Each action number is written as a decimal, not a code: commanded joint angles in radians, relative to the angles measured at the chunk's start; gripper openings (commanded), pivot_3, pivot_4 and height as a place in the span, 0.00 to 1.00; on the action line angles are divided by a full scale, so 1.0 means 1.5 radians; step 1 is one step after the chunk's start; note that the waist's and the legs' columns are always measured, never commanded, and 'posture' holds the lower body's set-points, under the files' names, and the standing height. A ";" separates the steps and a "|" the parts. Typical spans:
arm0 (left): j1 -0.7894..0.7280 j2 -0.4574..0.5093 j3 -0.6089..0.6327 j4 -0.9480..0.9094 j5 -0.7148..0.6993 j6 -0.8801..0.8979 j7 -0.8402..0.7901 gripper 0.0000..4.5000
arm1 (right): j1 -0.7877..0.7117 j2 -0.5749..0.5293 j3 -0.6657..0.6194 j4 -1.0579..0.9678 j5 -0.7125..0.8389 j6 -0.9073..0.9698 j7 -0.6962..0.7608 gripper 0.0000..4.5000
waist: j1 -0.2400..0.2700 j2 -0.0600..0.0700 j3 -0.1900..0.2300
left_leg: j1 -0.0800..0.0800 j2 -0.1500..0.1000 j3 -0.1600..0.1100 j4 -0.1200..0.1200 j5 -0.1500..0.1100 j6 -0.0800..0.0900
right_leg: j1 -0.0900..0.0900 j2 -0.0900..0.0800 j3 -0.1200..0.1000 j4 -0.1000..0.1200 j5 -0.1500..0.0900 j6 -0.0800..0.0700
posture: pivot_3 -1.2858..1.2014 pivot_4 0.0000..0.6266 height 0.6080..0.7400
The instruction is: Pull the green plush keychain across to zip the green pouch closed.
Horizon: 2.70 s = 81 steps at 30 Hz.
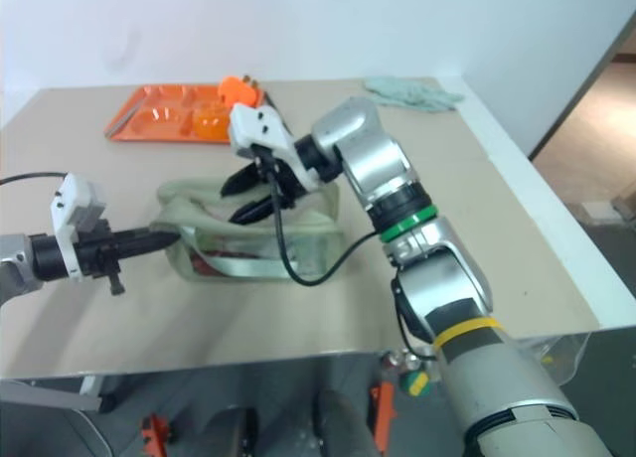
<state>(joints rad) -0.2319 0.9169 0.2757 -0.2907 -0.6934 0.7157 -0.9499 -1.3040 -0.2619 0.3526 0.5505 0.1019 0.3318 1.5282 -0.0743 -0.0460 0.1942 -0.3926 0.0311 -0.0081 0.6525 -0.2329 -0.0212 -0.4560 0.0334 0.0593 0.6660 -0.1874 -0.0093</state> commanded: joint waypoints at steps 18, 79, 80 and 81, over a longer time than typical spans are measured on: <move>0.004 -0.003 0.000 -0.004 0.007 -0.003 -0.002 0.00 | 0.016 0.008 0.038 -0.020 -0.046 -0.138 -0.003 0.75 | 0.000 0.000 0.000 | 0.000 0.000 0.000 0.000 0.000 0.000 | 0.000 0.000 0.000 0.000 0.000 0.000 | 0.52 0.24 1.00; 0.009 -0.005 0.005 -0.020 0.000 0.003 0.010 0.00 | 0.007 0.063 0.070 0.100 -0.161 -0.245 -0.089 0.00 | 0.000 0.000 0.000 | 0.000 0.000 0.000 0.000 0.000 0.000 | 0.000 0.000 0.000 0.000 0.000 0.000 | 0.52 0.24 1.00; 0.009 -0.005 0.005 -0.019 0.000 0.003 0.010 0.00 | 0.007 0.062 0.070 0.099 -0.160 -0.245 -0.087 0.00 | 0.000 0.000 0.000 | 0.000 0.000 0.000 0.000 0.000 0.000 | 0.000 0.000 0.000 0.000 0.000 0.000 | 0.52 0.24 1.00; 0.009 -0.005 0.005 -0.019 0.000 0.003 0.009 0.00 | 0.007 0.061 0.070 0.098 -0.160 -0.245 -0.085 0.00 | 0.000 0.000 0.000 | 0.000 0.000 0.000 0.000 0.000 0.000 | 0.000 0.000 0.000 0.000 0.000 0.000 | 0.52 0.24 1.00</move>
<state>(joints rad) -0.2261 0.9115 0.2783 -0.3029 -0.6892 0.7212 -0.9392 -1.2690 -0.1677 0.4767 0.7156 -0.1522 -0.0226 1.3929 -0.0747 -0.0461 0.1942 -0.3923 0.0313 -0.0084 0.6524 -0.2329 -0.0212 -0.4558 0.0336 0.0592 0.6661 -0.1876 -0.0095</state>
